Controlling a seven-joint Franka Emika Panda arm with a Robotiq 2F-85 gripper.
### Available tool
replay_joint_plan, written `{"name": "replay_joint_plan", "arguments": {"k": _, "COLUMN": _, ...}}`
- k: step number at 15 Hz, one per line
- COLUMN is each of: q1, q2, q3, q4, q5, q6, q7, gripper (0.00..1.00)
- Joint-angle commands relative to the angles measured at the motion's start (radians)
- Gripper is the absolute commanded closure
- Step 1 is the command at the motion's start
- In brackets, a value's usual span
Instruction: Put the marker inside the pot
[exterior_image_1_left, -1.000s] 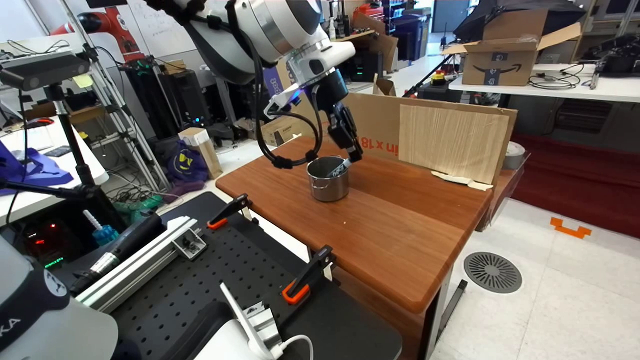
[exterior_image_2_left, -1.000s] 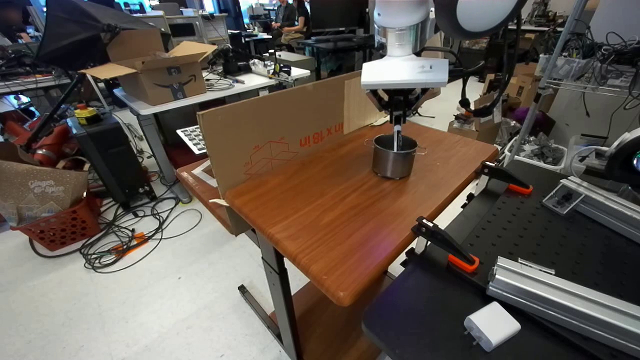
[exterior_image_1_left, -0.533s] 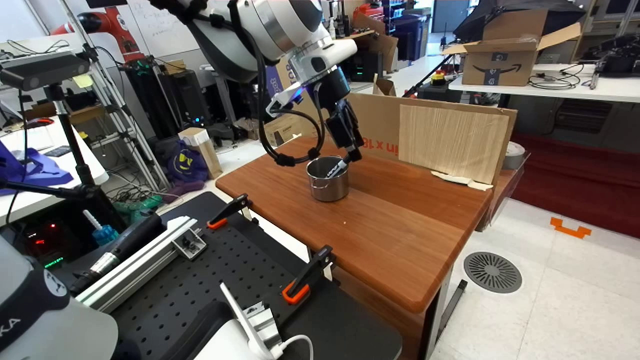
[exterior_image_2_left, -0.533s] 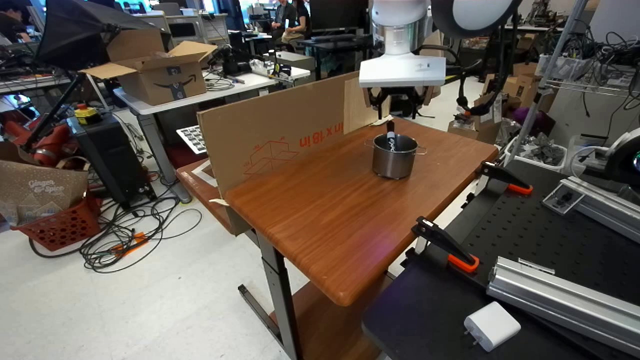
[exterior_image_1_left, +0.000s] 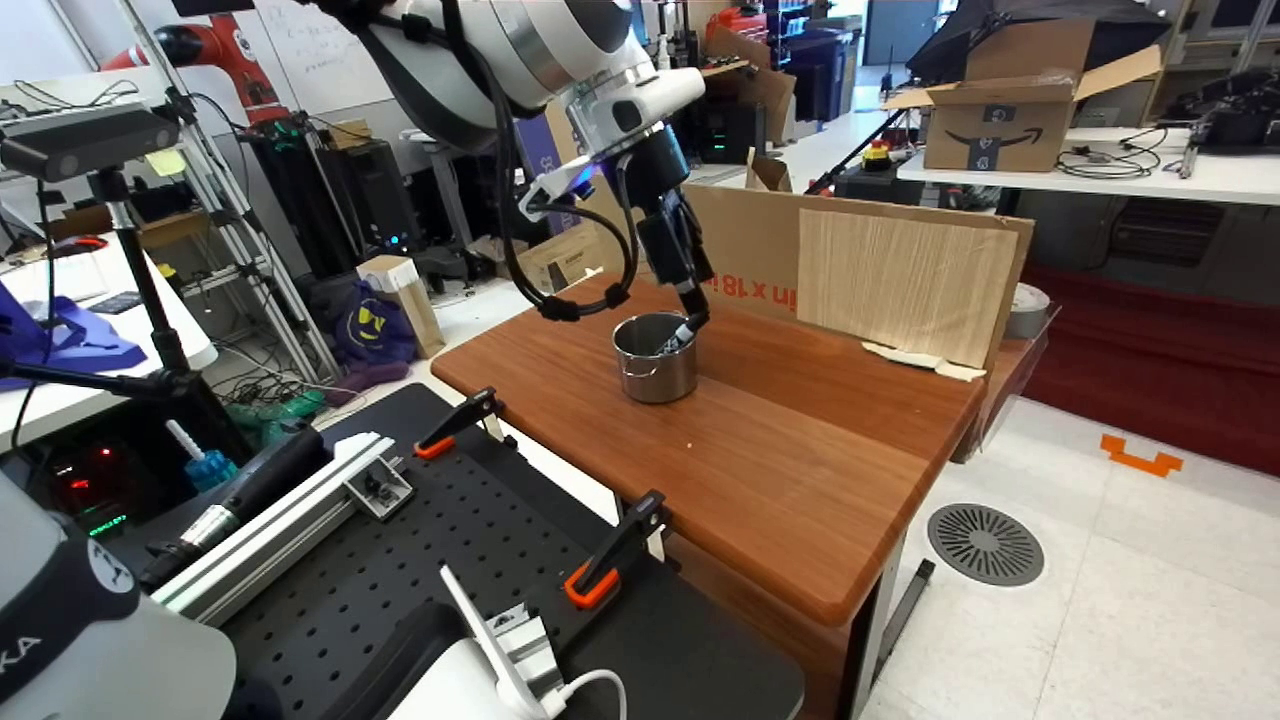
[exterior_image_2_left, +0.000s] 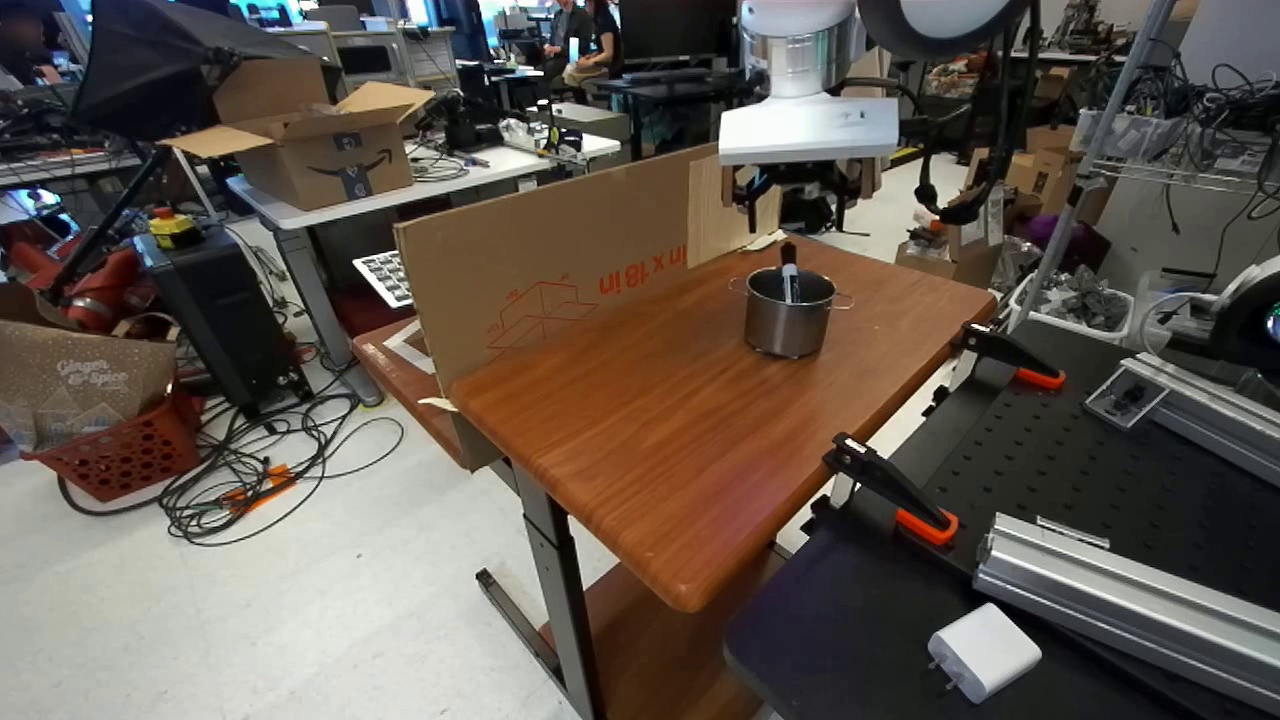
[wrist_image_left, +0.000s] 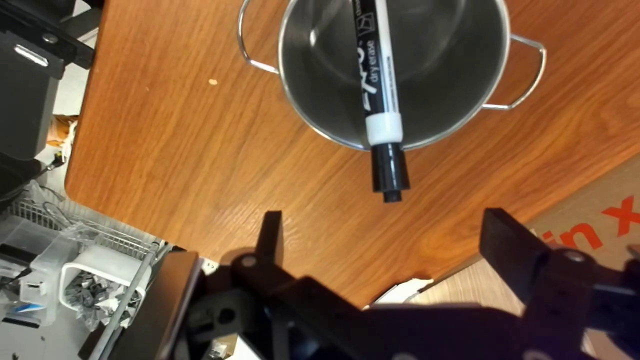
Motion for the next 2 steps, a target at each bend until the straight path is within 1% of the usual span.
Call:
{"name": "replay_joint_plan", "arguments": {"k": 1, "q1": 0.008, "q2": -0.001, "q3": -0.007, "q4": 0.000, "q5": 0.005, "q6": -0.002, "q7": -0.005, "gripper": 0.00}}
{"name": "replay_joint_plan", "arguments": {"k": 2, "q1": 0.008, "q2": -0.001, "q3": -0.007, "q4": -0.001, "q5": 0.005, "q6": -0.002, "q7": -0.006, "gripper": 0.00}}
